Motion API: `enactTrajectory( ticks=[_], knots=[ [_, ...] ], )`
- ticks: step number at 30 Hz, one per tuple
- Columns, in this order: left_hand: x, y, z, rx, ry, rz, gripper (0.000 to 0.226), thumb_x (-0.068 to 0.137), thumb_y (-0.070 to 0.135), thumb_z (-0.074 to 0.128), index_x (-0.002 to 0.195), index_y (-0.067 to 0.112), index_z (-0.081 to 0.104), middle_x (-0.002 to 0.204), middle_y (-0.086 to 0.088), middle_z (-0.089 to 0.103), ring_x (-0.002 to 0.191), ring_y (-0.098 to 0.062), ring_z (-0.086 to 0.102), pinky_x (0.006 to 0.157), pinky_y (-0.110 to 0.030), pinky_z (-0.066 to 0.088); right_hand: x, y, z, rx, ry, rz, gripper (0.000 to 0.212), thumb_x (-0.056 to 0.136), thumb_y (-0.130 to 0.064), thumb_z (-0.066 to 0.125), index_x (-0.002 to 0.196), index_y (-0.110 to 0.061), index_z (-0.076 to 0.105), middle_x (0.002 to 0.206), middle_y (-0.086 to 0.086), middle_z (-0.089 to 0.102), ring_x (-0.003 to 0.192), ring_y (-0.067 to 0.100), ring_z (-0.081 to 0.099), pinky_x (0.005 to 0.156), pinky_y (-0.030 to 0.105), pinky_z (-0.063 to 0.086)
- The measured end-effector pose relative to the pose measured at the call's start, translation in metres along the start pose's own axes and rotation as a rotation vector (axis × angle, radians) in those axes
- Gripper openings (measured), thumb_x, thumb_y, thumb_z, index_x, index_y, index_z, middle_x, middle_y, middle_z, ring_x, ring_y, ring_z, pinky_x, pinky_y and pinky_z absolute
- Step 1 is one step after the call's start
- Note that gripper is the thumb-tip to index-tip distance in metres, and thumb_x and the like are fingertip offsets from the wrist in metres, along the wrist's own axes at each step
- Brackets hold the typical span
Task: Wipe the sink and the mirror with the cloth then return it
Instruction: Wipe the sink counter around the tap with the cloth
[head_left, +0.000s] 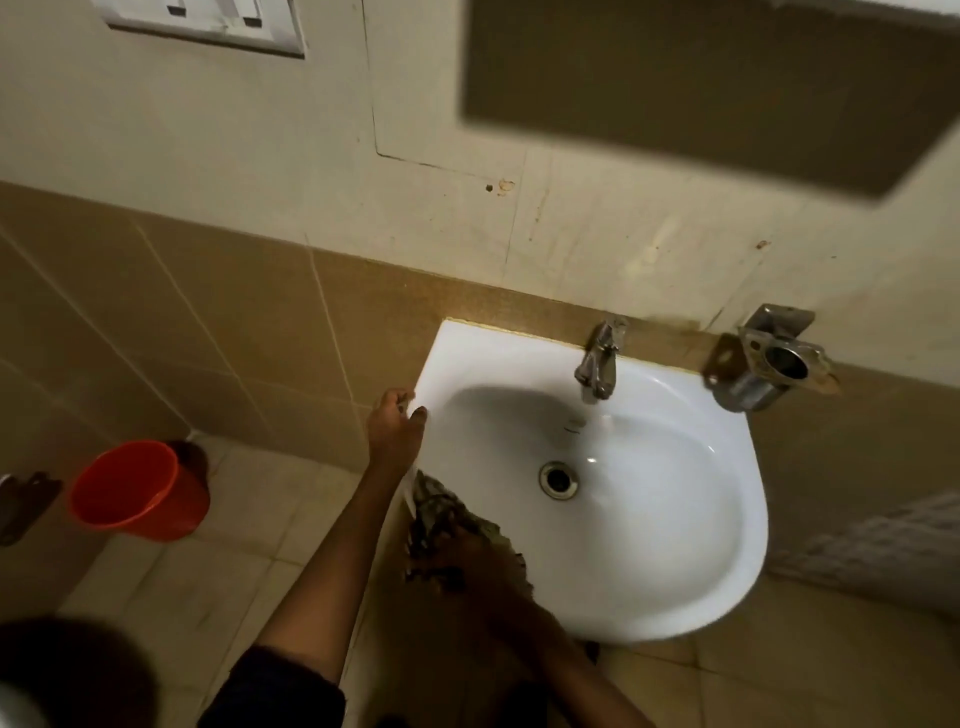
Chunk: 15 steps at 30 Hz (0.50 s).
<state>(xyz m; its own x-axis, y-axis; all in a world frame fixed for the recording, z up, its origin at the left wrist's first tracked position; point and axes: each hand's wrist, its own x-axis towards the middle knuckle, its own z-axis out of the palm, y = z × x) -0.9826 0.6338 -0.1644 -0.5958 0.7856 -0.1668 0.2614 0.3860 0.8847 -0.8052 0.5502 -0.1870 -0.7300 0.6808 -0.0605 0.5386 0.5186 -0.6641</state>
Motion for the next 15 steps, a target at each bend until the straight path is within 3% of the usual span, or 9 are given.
enactTrajectory(
  ticks=[3, 5, 7, 10, 13, 15],
  knots=[
    [-0.013, 0.000, 0.012, 0.034, 0.019, 0.058, 0.034, 0.082, 0.008, 0.057, 0.115, 0.001, 0.055, 0.119, -0.021, 0.057, 0.110, -0.036, 0.052, 0.097, -0.044, 0.042, -0.050, 0.014, -0.033, -0.049, -0.127, -0.013, 0.025, 0.082, -0.031, 0.067, 0.105, -0.039, 0.070, 0.119, -0.015, 0.063, 0.111, -0.007, 0.047, 0.090, 0.003, 0.029],
    [-0.018, -0.001, 0.019, 0.067, 0.030, 0.099, 0.035, 0.083, 0.010, 0.056, 0.118, 0.003, 0.053, 0.124, -0.018, 0.055, 0.115, -0.034, 0.049, 0.099, -0.044, 0.041, -0.074, 0.026, -0.054, -0.042, -0.193, 0.031, 0.021, 0.082, -0.044, 0.063, 0.100, -0.039, 0.071, 0.097, -0.020, 0.066, 0.092, -0.012, 0.050, 0.076, -0.001, 0.027],
    [-0.022, -0.005, 0.025, 0.122, 0.038, 0.154, 0.037, 0.084, 0.009, 0.055, 0.120, 0.005, 0.050, 0.128, -0.016, 0.053, 0.120, -0.033, 0.046, 0.102, -0.044, 0.039, -0.086, 0.034, -0.065, -0.003, -0.189, 0.070, 0.018, 0.083, -0.042, 0.061, 0.097, -0.036, 0.071, 0.087, -0.016, 0.064, 0.084, -0.005, 0.056, 0.072, 0.007, 0.035],
    [-0.029, -0.016, 0.028, 0.187, 0.064, 0.235, 0.040, 0.083, 0.002, 0.052, 0.123, 0.006, 0.048, 0.130, -0.016, 0.051, 0.123, -0.032, 0.044, 0.103, -0.043, 0.039, -0.086, 0.040, -0.061, 0.027, -0.111, 0.108, 0.035, 0.078, -0.019, 0.064, 0.107, -0.036, 0.056, 0.109, -0.014, 0.052, 0.098, 0.005, 0.058, 0.078, 0.020, 0.051],
    [-0.031, -0.023, 0.031, 0.223, 0.110, 0.296, 0.042, 0.083, -0.004, 0.045, 0.124, 0.004, 0.047, 0.130, -0.019, 0.051, 0.123, -0.034, 0.045, 0.103, -0.044, 0.040, -0.076, 0.031, -0.050, 0.084, 0.028, 0.179, 0.059, 0.074, -0.020, 0.073, 0.120, -0.032, 0.038, 0.126, -0.010, 0.036, 0.113, 0.013, 0.056, 0.083, 0.031, 0.056],
    [-0.030, -0.024, 0.033, 0.251, 0.130, 0.316, 0.042, 0.083, -0.004, 0.044, 0.124, 0.003, 0.046, 0.127, -0.020, 0.052, 0.120, -0.035, 0.046, 0.101, -0.046, 0.044, -0.067, 0.025, -0.042, 0.015, -0.007, 0.178, 0.073, 0.074, -0.023, 0.072, 0.136, -0.019, 0.034, 0.143, 0.000, 0.031, 0.124, 0.020, 0.049, 0.096, 0.038, 0.050]
  ],
)
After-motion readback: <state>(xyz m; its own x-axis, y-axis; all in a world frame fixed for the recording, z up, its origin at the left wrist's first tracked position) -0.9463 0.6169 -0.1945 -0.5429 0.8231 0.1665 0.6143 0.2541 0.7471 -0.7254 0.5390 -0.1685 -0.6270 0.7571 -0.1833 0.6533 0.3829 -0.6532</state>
